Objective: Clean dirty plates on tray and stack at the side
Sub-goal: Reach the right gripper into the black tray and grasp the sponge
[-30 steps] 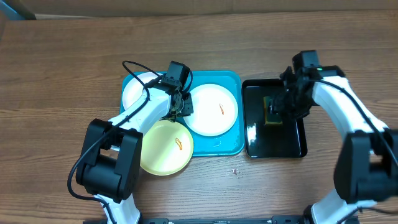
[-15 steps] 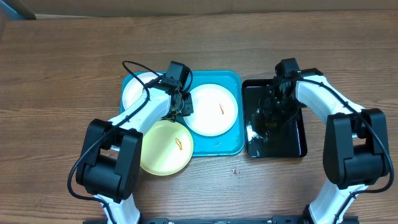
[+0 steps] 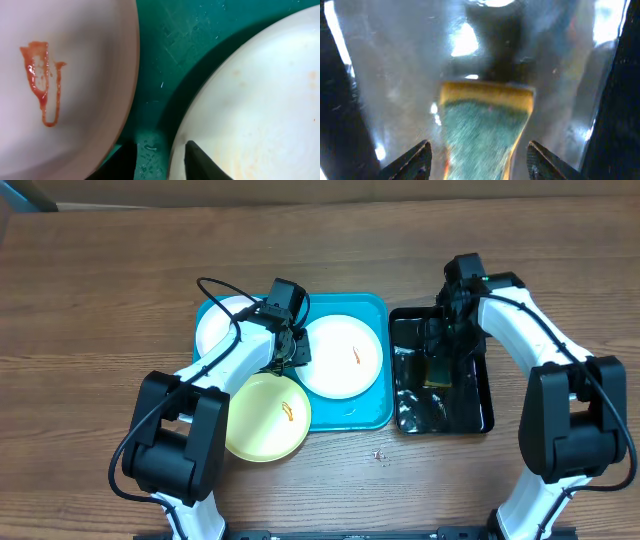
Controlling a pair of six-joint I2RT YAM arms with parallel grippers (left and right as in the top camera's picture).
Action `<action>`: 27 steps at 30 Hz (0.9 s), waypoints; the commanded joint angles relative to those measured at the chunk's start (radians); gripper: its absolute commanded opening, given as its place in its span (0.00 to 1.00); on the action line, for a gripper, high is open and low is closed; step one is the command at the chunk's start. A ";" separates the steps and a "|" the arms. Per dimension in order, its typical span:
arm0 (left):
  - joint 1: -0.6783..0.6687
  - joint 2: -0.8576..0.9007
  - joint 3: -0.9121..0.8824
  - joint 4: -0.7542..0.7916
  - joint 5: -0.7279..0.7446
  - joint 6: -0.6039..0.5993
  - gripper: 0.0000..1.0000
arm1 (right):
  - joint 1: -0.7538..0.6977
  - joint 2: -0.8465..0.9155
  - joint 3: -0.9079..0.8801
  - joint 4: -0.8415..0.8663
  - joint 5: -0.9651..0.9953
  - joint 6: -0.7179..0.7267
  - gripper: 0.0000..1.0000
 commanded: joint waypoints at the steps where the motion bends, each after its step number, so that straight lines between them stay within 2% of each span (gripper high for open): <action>1: -0.010 0.011 -0.010 0.002 0.008 -0.002 0.26 | 0.005 -0.002 -0.079 0.064 0.021 0.003 0.54; 3: -0.015 0.011 -0.010 -0.002 0.008 -0.002 0.22 | 0.005 -0.002 -0.111 0.100 -0.006 0.003 0.26; 6: -0.020 0.011 -0.010 -0.008 0.007 0.002 0.22 | 0.005 -0.003 -0.122 0.104 -0.035 0.003 0.04; 8: -0.021 0.011 -0.010 -0.007 0.008 0.027 0.20 | 0.005 -0.003 -0.111 0.091 -0.038 0.002 0.04; 12: -0.021 0.011 -0.010 -0.004 0.008 0.068 0.04 | 0.003 -0.023 -0.032 -0.006 -0.034 0.000 0.04; 18: -0.021 0.011 -0.010 0.005 0.008 0.100 0.04 | 0.019 -0.116 0.009 -0.087 -0.035 0.003 0.04; 21: -0.021 0.011 -0.010 0.008 0.008 0.100 0.13 | 0.034 -0.140 0.008 -0.111 -0.034 0.003 0.04; 24: -0.021 0.011 -0.010 0.013 0.008 0.100 0.28 | 0.043 -0.141 0.008 -0.113 -0.034 0.003 0.04; 25: -0.021 0.011 -0.010 0.013 0.008 0.100 0.35 | 0.044 -0.141 0.008 -0.114 -0.035 0.005 0.04; 26: -0.021 0.011 -0.010 0.015 0.008 0.100 0.48 | 0.045 -0.143 0.012 -0.116 -0.035 0.024 0.04; 27: -0.021 0.011 -0.010 0.015 0.008 0.100 0.51 | 0.046 -0.145 0.019 -0.121 -0.035 0.039 0.04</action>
